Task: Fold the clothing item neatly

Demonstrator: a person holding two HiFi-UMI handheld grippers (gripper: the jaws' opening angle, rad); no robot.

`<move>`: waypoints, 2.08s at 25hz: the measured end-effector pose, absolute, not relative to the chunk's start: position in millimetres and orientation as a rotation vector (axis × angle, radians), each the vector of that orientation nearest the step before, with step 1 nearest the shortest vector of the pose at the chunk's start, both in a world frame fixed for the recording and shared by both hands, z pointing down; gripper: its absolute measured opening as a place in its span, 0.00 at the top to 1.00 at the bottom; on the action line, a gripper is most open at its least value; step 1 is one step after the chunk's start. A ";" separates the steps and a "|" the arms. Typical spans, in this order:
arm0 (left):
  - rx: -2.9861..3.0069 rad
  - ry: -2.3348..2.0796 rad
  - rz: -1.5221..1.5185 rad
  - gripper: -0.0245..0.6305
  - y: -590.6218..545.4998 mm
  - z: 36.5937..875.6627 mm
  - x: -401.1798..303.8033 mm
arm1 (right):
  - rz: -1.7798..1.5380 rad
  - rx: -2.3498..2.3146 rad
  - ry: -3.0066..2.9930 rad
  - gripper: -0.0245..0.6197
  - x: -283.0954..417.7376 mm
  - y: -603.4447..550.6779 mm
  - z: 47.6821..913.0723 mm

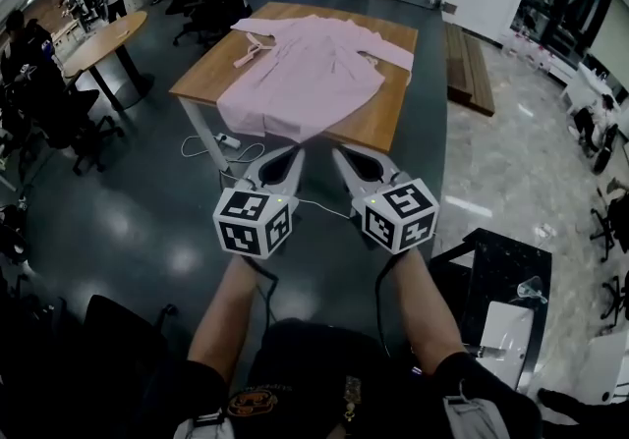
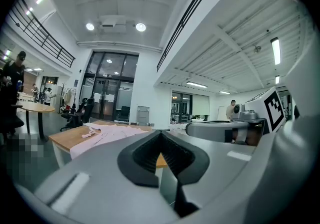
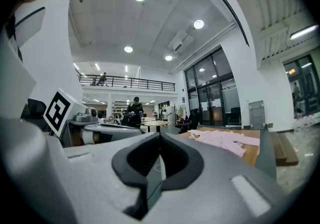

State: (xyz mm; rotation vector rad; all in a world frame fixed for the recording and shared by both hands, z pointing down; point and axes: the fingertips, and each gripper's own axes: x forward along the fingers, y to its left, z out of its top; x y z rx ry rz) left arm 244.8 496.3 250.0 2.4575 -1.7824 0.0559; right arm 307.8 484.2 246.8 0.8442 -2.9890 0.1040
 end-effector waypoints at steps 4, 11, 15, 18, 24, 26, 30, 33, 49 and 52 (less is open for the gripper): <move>2.445 -1.803 0.087 0.95 489.2 252.4 235.9 | 0.113 0.836 -2.980 0.96 306.4 476.5 250.7; 2.427 -1.809 0.124 0.95 462.7 257.7 208.5 | 0.155 0.851 -2.969 0.96 290.1 446.3 257.6; 2.417 -1.787 0.100 0.95 433.7 270.5 182.2 | 0.170 0.872 -2.928 0.96 266.3 417.5 271.0; 2.417 -1.745 0.100 0.95 406.0 286.0 158.7 | 0.186 0.905 -2.897 0.96 242.9 389.8 282.6; 2.438 -1.640 0.110 0.95 344.2 299.5 99.3 | 0.218 0.985 -2.822 0.96 184.4 330.3 292.0; 2.444 -1.603 0.110 0.95 323.9 305.1 81.3 | 0.222 1.016 -2.798 0.96 166.7 311.9 294.1; 2.454 -1.541 0.120 0.95 288.1 316.0 55.7 | 0.222 1.078 -2.758 0.96 142.0 277.9 297.1; 2.476 -1.511 0.125 0.95 265.8 320.1 45.1 | 0.222 1.114 -2.736 0.96 133.7 254.9 301.8; 2.445 -1.439 0.309 0.95 107.1 378.1 20.6 | 0.378 1.217 -2.651 0.96 127.2 83.8 364.0; 2.430 -1.426 0.338 0.95 72.2 387.1 25.7 | 0.419 1.216 -2.624 0.96 132.5 49.0 377.4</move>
